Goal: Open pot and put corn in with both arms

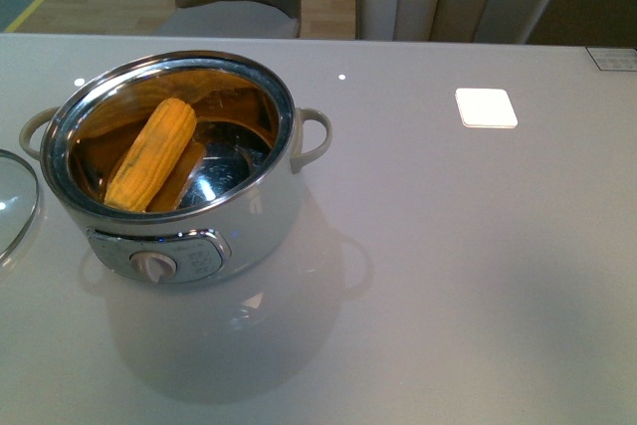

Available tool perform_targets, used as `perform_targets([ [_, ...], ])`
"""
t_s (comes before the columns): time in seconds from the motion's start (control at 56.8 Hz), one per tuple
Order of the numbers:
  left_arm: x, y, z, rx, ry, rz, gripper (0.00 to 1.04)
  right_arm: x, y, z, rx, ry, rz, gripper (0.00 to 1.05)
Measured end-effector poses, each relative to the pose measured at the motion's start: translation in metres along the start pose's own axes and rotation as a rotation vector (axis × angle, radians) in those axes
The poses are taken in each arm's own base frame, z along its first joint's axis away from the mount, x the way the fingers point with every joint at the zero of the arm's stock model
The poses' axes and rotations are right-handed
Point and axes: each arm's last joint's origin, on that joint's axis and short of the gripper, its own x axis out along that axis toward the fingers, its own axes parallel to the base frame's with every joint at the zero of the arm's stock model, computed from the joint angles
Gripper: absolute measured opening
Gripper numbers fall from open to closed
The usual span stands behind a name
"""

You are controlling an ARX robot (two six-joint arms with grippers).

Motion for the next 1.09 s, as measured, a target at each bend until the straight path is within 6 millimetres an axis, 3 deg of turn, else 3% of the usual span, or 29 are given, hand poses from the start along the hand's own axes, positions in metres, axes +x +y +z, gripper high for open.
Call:
perform_targets([
  [1.092, 0.000, 0.000, 0.000, 0.000, 0.000, 0.000, 0.98, -0.038, 0.000, 0.011, 0.000, -0.041, 0.000, 0.02],
])
